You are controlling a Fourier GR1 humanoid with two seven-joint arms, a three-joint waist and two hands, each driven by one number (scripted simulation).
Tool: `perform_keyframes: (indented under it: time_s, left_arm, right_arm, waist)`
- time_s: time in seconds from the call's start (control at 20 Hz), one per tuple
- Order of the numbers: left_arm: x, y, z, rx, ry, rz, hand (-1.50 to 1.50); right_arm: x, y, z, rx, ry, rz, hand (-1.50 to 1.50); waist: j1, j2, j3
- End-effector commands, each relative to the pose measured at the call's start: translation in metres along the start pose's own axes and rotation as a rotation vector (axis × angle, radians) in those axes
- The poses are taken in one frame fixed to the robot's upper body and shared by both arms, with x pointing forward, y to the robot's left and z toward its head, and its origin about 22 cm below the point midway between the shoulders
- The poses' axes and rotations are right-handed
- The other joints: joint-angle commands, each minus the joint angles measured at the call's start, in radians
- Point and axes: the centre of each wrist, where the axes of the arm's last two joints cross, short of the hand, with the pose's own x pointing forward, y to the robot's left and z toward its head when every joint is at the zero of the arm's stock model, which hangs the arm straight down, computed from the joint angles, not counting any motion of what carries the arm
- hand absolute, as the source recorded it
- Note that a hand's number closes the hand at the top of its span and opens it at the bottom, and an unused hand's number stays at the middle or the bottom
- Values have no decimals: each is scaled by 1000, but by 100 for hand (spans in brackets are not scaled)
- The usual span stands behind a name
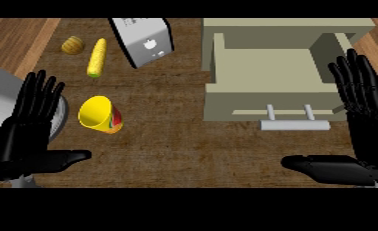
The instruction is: Pick up the cup, place it into the drawer and close the drawer
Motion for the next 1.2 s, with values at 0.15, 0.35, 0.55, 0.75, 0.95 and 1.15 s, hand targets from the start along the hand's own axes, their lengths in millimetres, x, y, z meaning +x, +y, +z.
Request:
perform_keyframes:
  time_s: [0.15, 0.35, 0.55, 0.75, 0.95, 1.15]
  left_arm:
    - [-42, 16, 15, 78, 74, -77, -150]
    - [-75, 56, 3, 129, 89, -99, -150]
    - [-99, 55, 35, 125, 128, -130, -150]
    - [-128, 65, 22, 146, 155, -123, -150]
    - [-139, 91, 19, 168, 139, -96, -150]
    - [-162, 78, 28, 164, 110, -111, -150]
  right_arm:
    - [-11, -6, 3, 5, -5, 7, -150]
    - [4, 5, 3, 2, 9, -4, -150]
    - [-22, 9, 5, 5, 15, -1, -150]
    - [-13, -18, -1, 31, 16, -8, -150]
    - [-5, -23, -3, 14, -12, -12, -150]
    - [-13, -23, 14, 27, -12, -23, -150]
  waist:
    - [1, 0, 0]
    - [-6, 1, -1]
    - [0, 0, 0]
    - [-3, 1, 0]
    - [-6, 1, -1]
    - [-8, 1, -1]
